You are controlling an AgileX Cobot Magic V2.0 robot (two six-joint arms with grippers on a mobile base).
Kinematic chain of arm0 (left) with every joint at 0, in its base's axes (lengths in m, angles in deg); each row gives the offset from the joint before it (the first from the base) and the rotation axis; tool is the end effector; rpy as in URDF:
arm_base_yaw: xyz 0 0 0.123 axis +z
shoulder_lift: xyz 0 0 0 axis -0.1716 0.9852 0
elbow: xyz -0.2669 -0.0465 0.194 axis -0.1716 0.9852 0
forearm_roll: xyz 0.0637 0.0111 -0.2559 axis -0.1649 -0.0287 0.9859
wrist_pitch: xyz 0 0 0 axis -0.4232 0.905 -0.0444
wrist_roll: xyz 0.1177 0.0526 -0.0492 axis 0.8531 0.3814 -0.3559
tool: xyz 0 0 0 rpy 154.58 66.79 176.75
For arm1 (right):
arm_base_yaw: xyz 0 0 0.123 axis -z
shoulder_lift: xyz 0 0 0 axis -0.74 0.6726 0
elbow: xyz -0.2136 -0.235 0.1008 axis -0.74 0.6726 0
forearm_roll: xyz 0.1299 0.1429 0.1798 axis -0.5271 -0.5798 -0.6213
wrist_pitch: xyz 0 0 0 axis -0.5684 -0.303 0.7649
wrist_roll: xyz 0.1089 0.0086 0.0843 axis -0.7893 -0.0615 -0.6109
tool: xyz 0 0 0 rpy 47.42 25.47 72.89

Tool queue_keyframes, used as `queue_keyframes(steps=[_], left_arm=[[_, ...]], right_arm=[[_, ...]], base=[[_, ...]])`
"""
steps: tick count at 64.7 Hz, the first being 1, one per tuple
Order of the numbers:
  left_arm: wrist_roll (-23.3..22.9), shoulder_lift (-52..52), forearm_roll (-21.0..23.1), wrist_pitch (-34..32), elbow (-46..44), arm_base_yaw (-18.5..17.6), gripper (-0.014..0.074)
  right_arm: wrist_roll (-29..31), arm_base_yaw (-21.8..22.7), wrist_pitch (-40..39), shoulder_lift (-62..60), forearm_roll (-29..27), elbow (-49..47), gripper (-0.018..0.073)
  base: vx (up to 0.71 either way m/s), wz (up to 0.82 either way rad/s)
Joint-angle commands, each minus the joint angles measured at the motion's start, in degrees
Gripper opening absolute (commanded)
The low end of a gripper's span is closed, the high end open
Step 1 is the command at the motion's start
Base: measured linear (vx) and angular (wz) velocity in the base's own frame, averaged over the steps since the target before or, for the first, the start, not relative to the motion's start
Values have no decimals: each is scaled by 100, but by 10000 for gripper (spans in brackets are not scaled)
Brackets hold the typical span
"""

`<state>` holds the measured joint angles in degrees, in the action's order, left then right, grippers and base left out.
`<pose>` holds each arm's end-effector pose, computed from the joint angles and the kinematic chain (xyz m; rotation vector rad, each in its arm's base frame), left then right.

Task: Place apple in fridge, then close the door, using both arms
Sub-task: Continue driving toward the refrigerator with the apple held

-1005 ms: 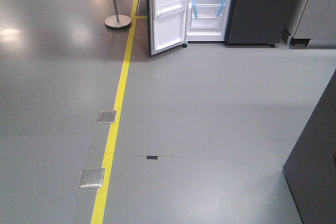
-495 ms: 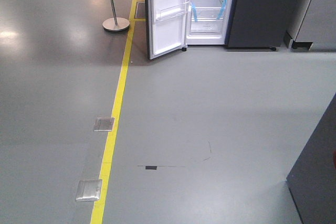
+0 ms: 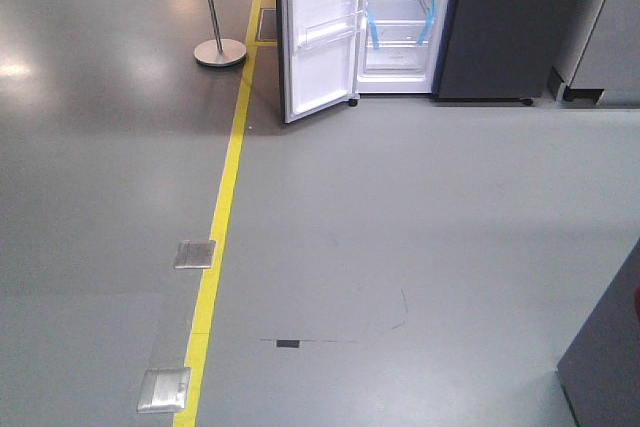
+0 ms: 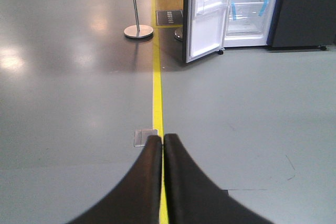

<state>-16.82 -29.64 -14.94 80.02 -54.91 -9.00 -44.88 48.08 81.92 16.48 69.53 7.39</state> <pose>0.0621 0.0006 0.1596 -0.0784 1.8487 -0.0415 0.0881 0.0137 0.3205 -0.0091 2.1519 0.1313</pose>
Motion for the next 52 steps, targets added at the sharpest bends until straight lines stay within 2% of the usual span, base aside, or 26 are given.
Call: queue_keyframes(steps=[1,52], left_arm=[[-8,-81,18,-403,109,-12,-6],[-8,-81,18,-403,109,-12,-6]], right_arm=[[35,-1,-430,34,-23,-144,195],[35,-1,-430,34,-23,-144,195]], base=[[16,2],[15,1]])
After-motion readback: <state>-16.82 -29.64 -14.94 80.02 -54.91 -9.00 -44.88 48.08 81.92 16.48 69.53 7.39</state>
